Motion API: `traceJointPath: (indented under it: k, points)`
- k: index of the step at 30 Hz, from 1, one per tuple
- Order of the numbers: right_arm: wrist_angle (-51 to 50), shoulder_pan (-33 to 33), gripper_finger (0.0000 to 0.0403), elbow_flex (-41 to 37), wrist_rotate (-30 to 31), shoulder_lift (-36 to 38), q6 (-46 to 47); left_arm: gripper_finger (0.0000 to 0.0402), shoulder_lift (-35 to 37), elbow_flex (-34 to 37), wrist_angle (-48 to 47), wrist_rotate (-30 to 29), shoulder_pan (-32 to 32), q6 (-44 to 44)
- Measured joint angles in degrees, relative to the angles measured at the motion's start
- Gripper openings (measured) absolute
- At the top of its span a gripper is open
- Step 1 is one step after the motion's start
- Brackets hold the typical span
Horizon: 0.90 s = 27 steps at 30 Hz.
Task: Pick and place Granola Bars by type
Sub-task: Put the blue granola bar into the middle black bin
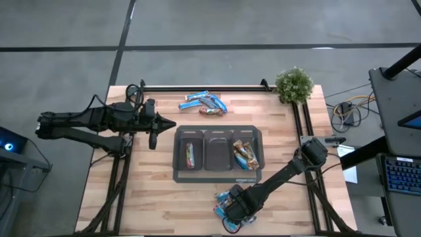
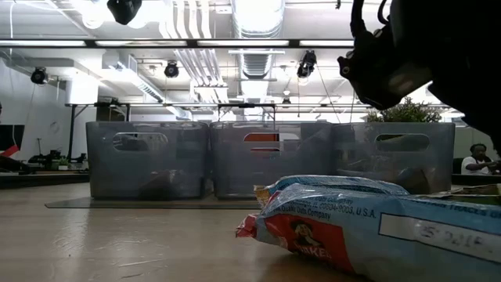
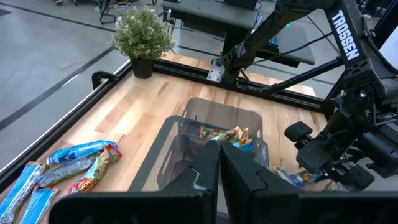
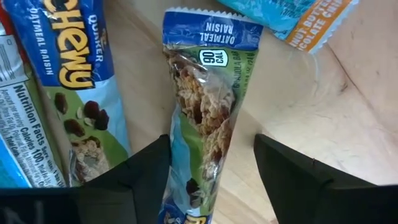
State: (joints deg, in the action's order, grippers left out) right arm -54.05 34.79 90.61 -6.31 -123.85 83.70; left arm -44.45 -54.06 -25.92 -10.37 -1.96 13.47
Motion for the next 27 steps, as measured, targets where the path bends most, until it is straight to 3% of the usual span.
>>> traceJointPath:
  k: [17,27]
  points:
    - [0.5,0.1,0.0081,0.0,-0.2,0.0,0.0,0.0000,0.0,0.0,0.1,0.0,0.0,0.0]
    - [0.6,0.1,0.0060,-0.1,-0.2,0.3,-0.1,0.0000,0.0,0.0,0.1,0.0,0.0,0.0]
